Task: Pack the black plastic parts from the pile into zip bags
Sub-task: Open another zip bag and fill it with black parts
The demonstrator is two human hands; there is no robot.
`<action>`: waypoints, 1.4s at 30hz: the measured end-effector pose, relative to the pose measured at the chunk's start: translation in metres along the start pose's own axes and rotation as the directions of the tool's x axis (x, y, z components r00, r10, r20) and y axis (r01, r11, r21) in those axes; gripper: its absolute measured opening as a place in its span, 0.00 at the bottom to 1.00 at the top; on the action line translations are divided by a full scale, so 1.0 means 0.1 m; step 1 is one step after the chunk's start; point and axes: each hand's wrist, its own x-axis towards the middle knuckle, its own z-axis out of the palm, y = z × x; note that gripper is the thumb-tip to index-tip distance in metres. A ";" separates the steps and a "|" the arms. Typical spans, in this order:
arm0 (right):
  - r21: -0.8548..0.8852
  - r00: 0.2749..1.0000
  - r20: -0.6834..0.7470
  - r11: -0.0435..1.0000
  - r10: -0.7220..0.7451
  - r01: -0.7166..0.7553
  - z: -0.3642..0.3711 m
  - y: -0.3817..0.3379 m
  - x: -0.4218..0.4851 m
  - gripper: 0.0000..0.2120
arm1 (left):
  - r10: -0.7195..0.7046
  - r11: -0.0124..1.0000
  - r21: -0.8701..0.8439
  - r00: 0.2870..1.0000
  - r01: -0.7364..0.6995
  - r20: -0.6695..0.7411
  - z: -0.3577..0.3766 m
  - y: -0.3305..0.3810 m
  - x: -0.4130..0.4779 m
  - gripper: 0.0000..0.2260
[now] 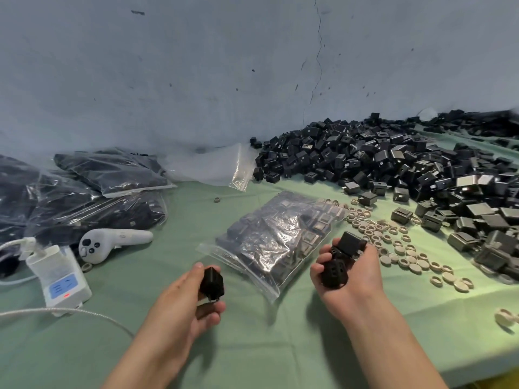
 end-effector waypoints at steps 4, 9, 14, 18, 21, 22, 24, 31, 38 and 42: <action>-0.236 0.992 0.011 0.964 -0.123 0.122 0.04 0.09 -0.04 0.19 | -0.002 0.997 -0.072 0.997 0.007 0.074 -0.01 -0.03 0.11 0.10; -0.476 0.972 0.135 0.848 -0.192 0.234 0.06 0.22 -0.12 0.12 | 0.319 0.816 0.495 0.947 -0.299 0.047 0.10 -0.22 0.18 0.17; -0.814 0.764 0.405 0.183 -0.503 0.552 -0.07 0.36 -0.19 0.06 | 0.403 0.742 0.506 0.896 -0.439 0.187 0.21 -0.26 0.17 0.09; -0.742 0.656 0.663 -0.428 -0.360 0.516 -0.25 0.59 -0.34 0.17 | 0.322 0.878 0.332 0.939 -0.345 0.122 0.33 -0.29 0.20 0.05; -0.718 0.667 0.660 -0.550 -0.345 0.426 -0.29 0.70 -0.37 0.19 | 0.293 0.845 0.428 0.947 -0.322 0.133 0.37 -0.32 0.26 0.15; -0.720 0.667 0.653 -0.565 -0.359 0.402 -0.29 0.70 -0.37 0.18 | 0.297 0.826 0.463 0.946 -0.322 0.128 0.39 -0.32 0.26 0.18; -0.724 0.661 0.646 -0.582 -0.382 0.371 -0.26 0.69 -0.37 0.16 | 0.306 0.794 0.521 0.947 -0.313 0.104 0.40 -0.31 0.27 0.20; -0.777 0.715 0.576 -0.537 -0.396 0.328 -0.26 0.63 -0.36 0.13 | 0.290 0.851 0.417 0.947 -0.320 0.134 0.48 -0.31 0.30 0.12; -0.852 0.790 0.513 -0.315 -0.336 0.419 -0.21 0.48 -0.30 0.04 | 0.164 0.937 0.247 0.935 -0.247 0.314 0.41 -0.22 0.29 0.08; -0.869 0.829 0.494 -0.173 -0.263 0.463 -0.20 0.40 -0.25 0.02 | 0.285 0.847 0.405 0.938 -0.343 0.198 0.51 -0.27 0.26 0.14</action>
